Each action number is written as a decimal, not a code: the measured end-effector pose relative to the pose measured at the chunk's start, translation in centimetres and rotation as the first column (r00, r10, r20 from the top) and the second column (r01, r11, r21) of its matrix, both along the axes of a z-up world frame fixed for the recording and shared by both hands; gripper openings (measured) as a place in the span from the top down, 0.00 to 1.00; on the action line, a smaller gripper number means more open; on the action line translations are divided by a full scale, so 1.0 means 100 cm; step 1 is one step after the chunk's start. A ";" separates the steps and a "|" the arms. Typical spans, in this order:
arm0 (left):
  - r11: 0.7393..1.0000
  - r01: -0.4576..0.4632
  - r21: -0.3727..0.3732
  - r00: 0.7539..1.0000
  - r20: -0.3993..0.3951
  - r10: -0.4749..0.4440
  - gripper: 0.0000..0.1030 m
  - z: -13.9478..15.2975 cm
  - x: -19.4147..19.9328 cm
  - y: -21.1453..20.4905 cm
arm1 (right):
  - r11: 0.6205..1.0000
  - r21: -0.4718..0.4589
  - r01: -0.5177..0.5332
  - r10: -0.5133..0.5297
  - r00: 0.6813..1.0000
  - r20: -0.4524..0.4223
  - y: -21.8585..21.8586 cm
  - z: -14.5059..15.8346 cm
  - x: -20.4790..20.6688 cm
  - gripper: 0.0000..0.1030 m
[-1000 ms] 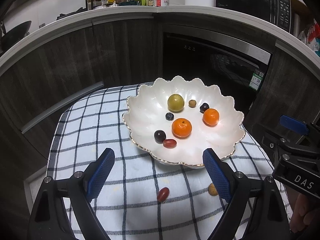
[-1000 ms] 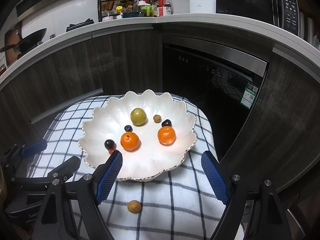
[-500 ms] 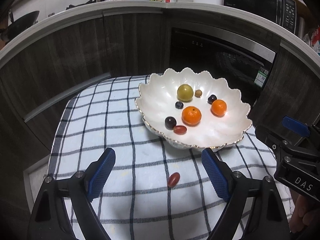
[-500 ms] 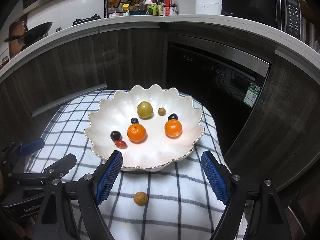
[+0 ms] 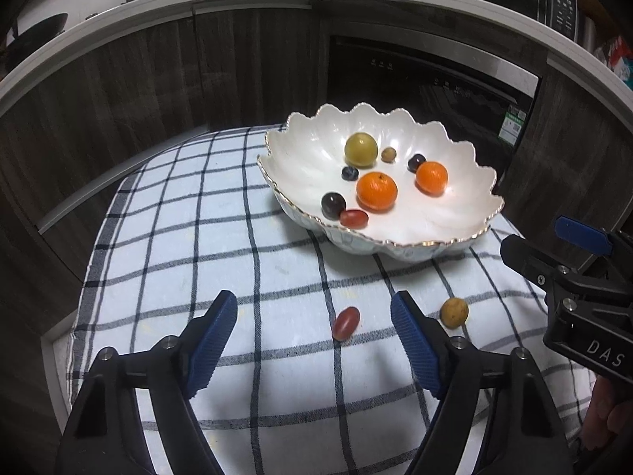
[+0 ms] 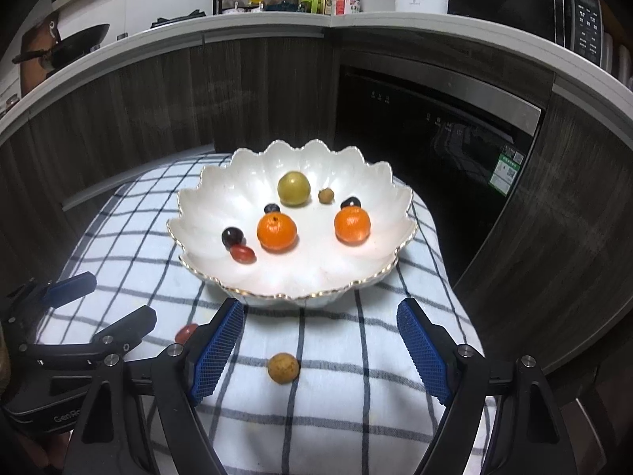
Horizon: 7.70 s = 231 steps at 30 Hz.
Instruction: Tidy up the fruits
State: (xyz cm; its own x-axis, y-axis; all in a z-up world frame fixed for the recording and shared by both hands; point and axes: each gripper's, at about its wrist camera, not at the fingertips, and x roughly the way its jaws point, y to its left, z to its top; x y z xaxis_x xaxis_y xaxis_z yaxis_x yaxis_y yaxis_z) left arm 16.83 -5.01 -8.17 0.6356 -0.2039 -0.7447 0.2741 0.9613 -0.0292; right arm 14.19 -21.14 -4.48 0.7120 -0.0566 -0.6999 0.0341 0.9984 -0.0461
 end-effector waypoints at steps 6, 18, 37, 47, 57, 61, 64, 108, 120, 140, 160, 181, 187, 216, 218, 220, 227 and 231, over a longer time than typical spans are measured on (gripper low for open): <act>1.000 0.021 0.011 1.000 -0.014 -0.021 0.31 -0.015 0.000 -0.003 | 1.000 0.004 -0.006 0.006 1.000 -0.028 0.001 -0.015 0.000 0.31; 0.998 0.049 0.026 0.998 -0.033 -0.048 0.38 -0.041 0.005 -0.007 | 0.999 0.001 -0.034 0.034 0.998 -0.060 0.007 -0.044 -0.001 0.37; 0.995 0.095 0.037 0.993 -0.076 -0.092 0.58 -0.065 0.014 -0.016 | 0.997 0.040 -0.064 0.069 0.991 -0.114 0.006 -0.075 0.006 0.51; 0.994 0.108 0.035 0.992 -0.072 -0.106 0.64 -0.067 0.017 -0.020 | 0.994 0.066 -0.085 0.094 0.985 -0.143 0.009 -0.087 0.010 0.58; 0.991 0.126 0.041 0.990 -0.062 -0.123 0.81 -0.066 0.019 -0.025 | 0.992 0.087 -0.095 0.109 0.980 -0.166 0.010 -0.095 0.014 0.71; 0.991 0.126 0.046 0.991 -0.059 -0.123 0.82 -0.066 0.018 -0.026 | 0.990 0.089 -0.106 0.120 0.979 -0.167 0.013 -0.094 0.013 0.73; 0.992 0.120 0.049 0.991 -0.059 -0.117 0.82 -0.065 0.018 -0.025 | 0.990 0.093 -0.103 0.118 0.979 -0.166 0.012 -0.093 0.014 0.73; 0.998 0.050 0.039 0.998 0.021 -0.051 0.82 0.001 0.004 -0.016 | 0.993 0.076 -0.092 0.093 0.996 -0.012 0.010 -0.022 -0.002 0.74; 0.999 0.032 0.007 0.999 0.031 -0.032 0.82 0.018 0.024 -0.017 | 0.995 0.070 -0.065 0.063 0.998 0.022 0.002 -0.004 0.012 0.73; 0.998 0.059 -0.024 0.998 0.016 -0.058 0.82 0.023 0.078 -0.043 | 0.997 0.074 -0.026 0.024 0.999 0.031 -0.016 0.005 0.050 0.73; 1.000 0.027 -0.010 1.000 -0.010 -0.027 0.56 0.013 0.101 -0.046 | 0.997 0.077 -0.028 0.031 0.999 -0.042 -0.020 -0.013 0.079 0.62; 0.998 -0.058 0.004 0.996 0.070 0.058 0.14 0.048 0.069 -0.020 | 0.998 0.058 0.032 -0.035 0.998 0.049 -0.019 0.020 0.055 0.18; 0.997 -0.073 0.003 0.993 0.098 0.072 0.12 0.060 0.055 -0.015 | 0.998 0.062 0.030 -0.035 0.997 0.070 -0.018 0.029 0.044 0.18; 0.993 -0.112 -0.026 0.981 0.155 0.115 0.05 0.092 -0.011 0.011 | 0.998 0.047 0.045 -0.051 0.989 0.140 -0.007 0.062 -0.019 0.18; 0.993 -0.114 -0.026 0.981 0.157 0.116 0.05 0.093 -0.014 0.013 | 0.998 0.047 0.045 -0.051 0.988 0.144 -0.006 0.063 -0.022 0.18; 0.993 -0.115 -0.028 0.980 0.159 0.118 0.05 0.094 -0.018 0.014 | 0.998 0.048 0.045 -0.052 0.988 0.147 -0.005 0.064 -0.025 0.18; 0.993 -0.116 -0.028 0.979 0.166 0.119 0.05 0.094 -0.031 0.016 | 0.998 0.056 0.043 -0.051 0.986 0.156 -0.003 0.067 -0.038 0.18; 0.992 -0.120 -0.025 0.978 0.170 0.123 0.05 0.095 -0.037 0.017 | 0.998 0.054 0.044 -0.052 0.986 0.162 -0.002 0.066 -0.045 0.18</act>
